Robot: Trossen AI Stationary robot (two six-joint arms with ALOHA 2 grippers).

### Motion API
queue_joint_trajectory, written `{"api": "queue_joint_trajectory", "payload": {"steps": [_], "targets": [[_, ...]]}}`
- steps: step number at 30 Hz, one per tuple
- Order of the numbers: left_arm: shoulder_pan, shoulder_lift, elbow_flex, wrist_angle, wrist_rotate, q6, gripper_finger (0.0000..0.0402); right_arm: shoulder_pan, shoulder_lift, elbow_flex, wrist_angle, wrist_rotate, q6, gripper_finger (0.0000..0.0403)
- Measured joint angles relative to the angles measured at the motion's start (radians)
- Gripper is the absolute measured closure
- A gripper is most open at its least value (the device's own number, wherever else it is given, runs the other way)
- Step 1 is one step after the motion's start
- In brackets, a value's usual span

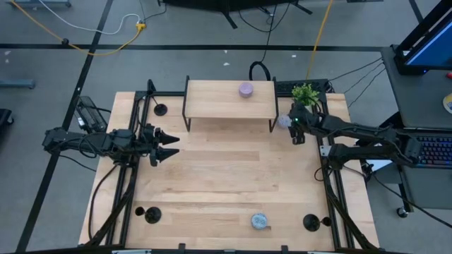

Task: Pick & Place candle stick holders
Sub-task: Put the white patterned scented candle on the shelf

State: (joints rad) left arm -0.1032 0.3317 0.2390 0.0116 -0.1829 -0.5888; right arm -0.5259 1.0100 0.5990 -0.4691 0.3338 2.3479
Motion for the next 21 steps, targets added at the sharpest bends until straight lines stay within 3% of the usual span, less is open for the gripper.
{"api": "queue_joint_trajectory", "payload": {"steps": [3, 6, 14, 21], "targets": [[0.000, 0.000, 0.000, 0.001, 0.000, -0.001, 0.0050, -0.003, 0.000, 0.072, -0.165, 0.001, 0.000, 0.0141], [0.000, 0.000, 0.000, 0.001, 0.000, 0.000, 0.0050, -0.020, 0.000, 0.126, -0.221, 0.002, -0.031, 0.0142], [0.000, 0.000, 0.000, 0.001, -0.001, 0.000, 0.0050, -0.064, 0.057, 0.141, -0.215, -0.056, -0.058, 0.0143], [0.000, 0.000, 0.000, 0.001, 0.000, -0.004, 0.0050, -0.119, 0.177, 0.141, -0.097, -0.151, -0.130, 0.0143]]}}
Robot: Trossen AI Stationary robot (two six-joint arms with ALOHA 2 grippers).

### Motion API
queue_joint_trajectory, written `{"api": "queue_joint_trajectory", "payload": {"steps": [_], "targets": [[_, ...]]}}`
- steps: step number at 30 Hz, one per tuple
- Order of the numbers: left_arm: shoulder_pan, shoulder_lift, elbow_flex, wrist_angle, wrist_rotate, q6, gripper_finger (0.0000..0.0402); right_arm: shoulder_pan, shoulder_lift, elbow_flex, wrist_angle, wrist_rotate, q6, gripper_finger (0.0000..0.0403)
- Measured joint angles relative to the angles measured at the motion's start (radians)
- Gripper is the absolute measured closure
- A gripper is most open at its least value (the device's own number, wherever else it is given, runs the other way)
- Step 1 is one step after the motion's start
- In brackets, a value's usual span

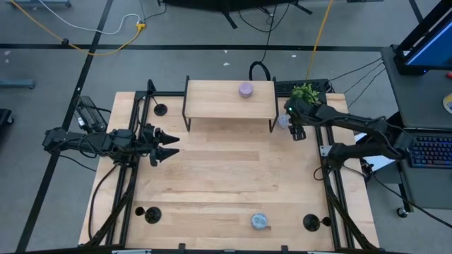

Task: Pick & Place candle stick holders
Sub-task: Put the white patterned scented candle on the shelf

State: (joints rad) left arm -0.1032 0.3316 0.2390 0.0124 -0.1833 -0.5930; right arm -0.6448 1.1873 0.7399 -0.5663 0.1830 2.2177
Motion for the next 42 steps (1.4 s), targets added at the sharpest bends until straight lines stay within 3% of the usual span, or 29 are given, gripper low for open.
{"api": "queue_joint_trajectory", "payload": {"steps": [8, 24, 42], "targets": [[0.000, 0.000, 0.000, 0.000, 0.000, -0.006, 0.0050, -0.049, 0.047, 0.000, 0.016, -0.057, -0.053, 0.0144], [0.000, 0.000, 0.000, 0.000, 0.001, -0.014, 0.0050, -0.048, 0.047, 0.000, 0.008, -0.057, -0.067, 0.0140], [0.000, 0.000, 0.000, 0.000, 0.001, 0.012, 0.0050, -0.047, 0.045, 0.000, 0.039, -0.053, -0.360, 0.0136]]}}
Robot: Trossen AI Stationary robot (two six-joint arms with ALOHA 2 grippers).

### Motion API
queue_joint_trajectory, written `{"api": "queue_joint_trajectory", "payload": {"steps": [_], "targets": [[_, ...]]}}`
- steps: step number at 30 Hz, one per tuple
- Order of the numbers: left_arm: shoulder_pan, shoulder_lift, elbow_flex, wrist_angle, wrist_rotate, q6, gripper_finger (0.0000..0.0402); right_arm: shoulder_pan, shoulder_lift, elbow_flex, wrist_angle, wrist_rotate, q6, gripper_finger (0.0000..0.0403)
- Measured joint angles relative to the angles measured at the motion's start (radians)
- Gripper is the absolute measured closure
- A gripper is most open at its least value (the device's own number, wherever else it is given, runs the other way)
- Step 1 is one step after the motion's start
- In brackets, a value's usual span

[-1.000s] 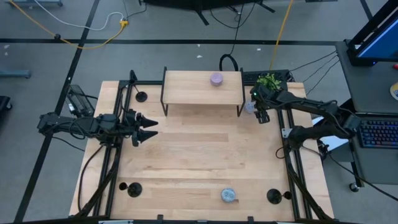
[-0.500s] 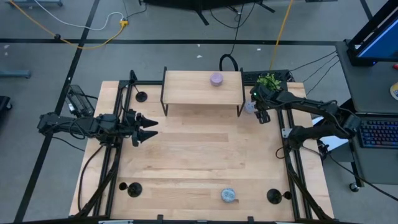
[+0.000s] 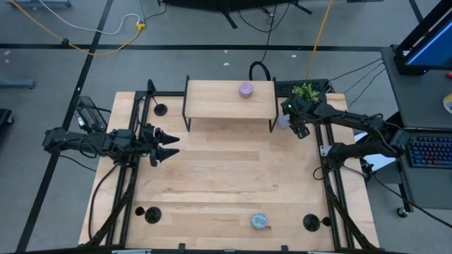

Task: Pick & Place candle stick holders
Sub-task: Put the white patterned scented candle on the shelf

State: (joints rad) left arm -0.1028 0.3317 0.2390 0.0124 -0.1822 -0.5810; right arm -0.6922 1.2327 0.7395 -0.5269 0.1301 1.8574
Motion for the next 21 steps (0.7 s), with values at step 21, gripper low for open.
{"api": "queue_joint_trajectory", "payload": {"steps": [21], "targets": [[0.000, 0.000, 0.000, 0.000, 0.054, 0.057, 0.0050, 0.000, 0.000, 0.000, 0.075, -0.001, -0.014, 0.0140]]}}
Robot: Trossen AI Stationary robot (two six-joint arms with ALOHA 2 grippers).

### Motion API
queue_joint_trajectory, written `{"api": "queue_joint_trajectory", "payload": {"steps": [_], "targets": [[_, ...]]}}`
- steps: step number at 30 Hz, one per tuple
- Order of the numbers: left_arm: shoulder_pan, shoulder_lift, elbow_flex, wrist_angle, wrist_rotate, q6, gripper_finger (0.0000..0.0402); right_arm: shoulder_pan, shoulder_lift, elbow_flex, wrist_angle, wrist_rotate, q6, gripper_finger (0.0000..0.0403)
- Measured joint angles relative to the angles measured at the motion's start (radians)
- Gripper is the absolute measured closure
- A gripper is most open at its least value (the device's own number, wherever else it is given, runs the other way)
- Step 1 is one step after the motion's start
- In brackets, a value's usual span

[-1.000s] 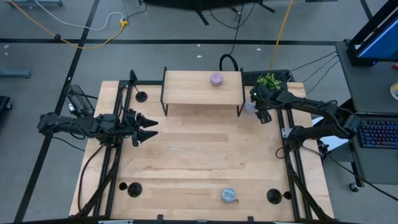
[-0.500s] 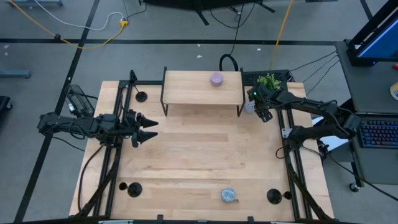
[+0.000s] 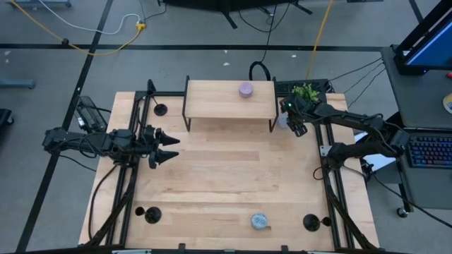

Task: Pick & Place candle stick holders
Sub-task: Put the white patterned scented candle on the shelf

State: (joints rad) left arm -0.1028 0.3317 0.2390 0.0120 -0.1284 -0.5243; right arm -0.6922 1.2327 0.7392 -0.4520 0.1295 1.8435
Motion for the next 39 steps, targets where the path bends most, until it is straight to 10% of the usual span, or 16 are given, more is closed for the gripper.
{"api": "queue_joint_trajectory", "payload": {"steps": [39], "targets": [[0.000, 0.000, 0.000, -0.002, -0.001, 0.007, 0.0050, -0.080, 0.037, -0.001, -0.023, 0.080, -0.108, 0.0138]]}}
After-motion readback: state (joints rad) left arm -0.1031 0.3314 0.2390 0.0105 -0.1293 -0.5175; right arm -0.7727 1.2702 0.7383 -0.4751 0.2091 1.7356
